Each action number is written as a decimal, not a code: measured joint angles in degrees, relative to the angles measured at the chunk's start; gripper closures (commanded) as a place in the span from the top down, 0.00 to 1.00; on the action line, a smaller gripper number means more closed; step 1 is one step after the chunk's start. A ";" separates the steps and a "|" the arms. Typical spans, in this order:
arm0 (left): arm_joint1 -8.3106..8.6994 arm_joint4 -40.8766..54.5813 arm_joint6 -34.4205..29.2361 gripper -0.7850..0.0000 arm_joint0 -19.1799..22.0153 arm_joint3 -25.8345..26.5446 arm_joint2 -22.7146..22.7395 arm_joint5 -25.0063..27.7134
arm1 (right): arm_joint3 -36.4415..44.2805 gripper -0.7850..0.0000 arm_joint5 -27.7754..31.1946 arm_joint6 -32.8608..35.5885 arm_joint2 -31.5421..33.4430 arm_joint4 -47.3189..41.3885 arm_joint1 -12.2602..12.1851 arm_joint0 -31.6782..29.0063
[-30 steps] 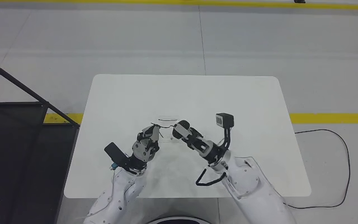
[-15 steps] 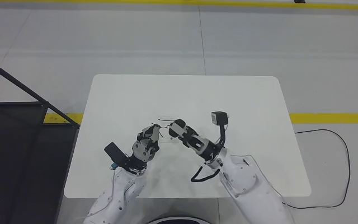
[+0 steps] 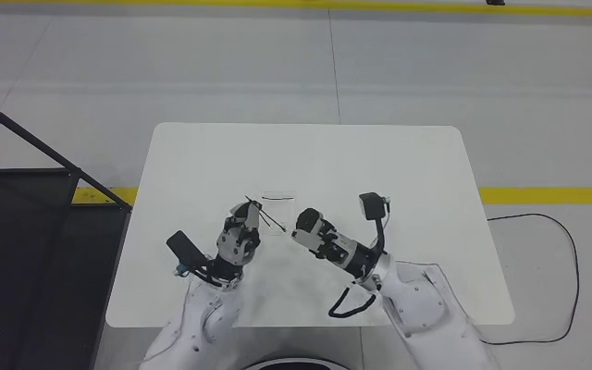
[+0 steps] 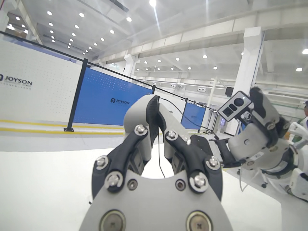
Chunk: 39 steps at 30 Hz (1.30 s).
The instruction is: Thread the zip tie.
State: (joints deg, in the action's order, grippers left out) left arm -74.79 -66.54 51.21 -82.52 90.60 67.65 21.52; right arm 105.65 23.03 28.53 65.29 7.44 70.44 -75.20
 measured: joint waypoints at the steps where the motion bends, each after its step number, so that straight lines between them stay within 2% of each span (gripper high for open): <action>1: 0.03 1.08 -1.09 0.00 -0.40 0.64 0.15 0.63 | 0.44 1.00 -0.94 0.31 0.51 0.25 -0.12 -0.40; 4: 0.17 2.16 -3.44 0.00 -1.17 1.92 0.55 1.64 | 0.57 1.00 -1.42 0.40 0.72 0.31 -0.15 -0.53; 13: 0.13 2.37 -3.58 0.00 -1.22 2.07 0.50 1.43 | 0.82 1.00 -1.15 0.17 0.57 0.65 -0.14 -0.53; 19: -0.28 12.15 -10.03 0.00 -3.11 6.38 -0.38 2.13 | -0.07 1.00 3.45 0.36 0.23 4.42 -0.26 0.48; 26: 0.04 20.19 -17.73 0.00 -6.08 10.82 0.91 6.11 | -2.34 0.98 6.63 0.25 -1.84 9.92 -0.10 3.12; 27: 0.10 20.86 -18.50 0.00 -6.35 11.26 1.26 6.47 | -2.54 0.87 6.80 0.05 -2.19 10.54 -0.05 3.31; 29: 0.20 21.66 -19.59 0.00 -6.90 12.05 1.94 6.89 | -3.02 0.77 6.54 -0.63 -2.99 12.08 0.08 3.77; 30: 0.22 21.89 -19.88 0.00 -7.09 12.26 2.11 7.06 | -3.19 0.69 6.24 -1.03 -3.31 12.65 0.15 4.01; 31: 0.23 22.10 -20.14 0.00 -7.23 12.43 2.26 7.22 | -3.37 0.64 5.92 -1.42 -3.62 13.09 0.23 4.26; 34: 0.25 22.61 -20.66 0.00 -7.49 12.80 2.66 7.65 | -3.96 0.60 4.99 -2.09 -4.46 13.98 0.42 5.00; 36: 0.23 22.74 -20.86 0.00 -7.60 12.89 2.81 7.83 | -4.27 0.44 4.67 -2.36 -4.89 14.24 0.51 5.37; 38: 0.20 22.90 -21.18 0.00 -7.69 12.92 2.82 8.22 | -4.54 0.36 4.33 -2.48 -5.26 14.41 0.60 5.74; 39: 0.20 23.00 -21.33 0.00 -7.73 12.92 2.85 8.40 | -4.67 0.36 4.17 -2.51 -5.43 14.48 0.63 5.90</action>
State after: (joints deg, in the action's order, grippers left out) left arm -74.60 -43.54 29.88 -90.25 103.52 70.51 29.92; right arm 100.98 27.19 26.02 59.86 21.93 71.08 -69.30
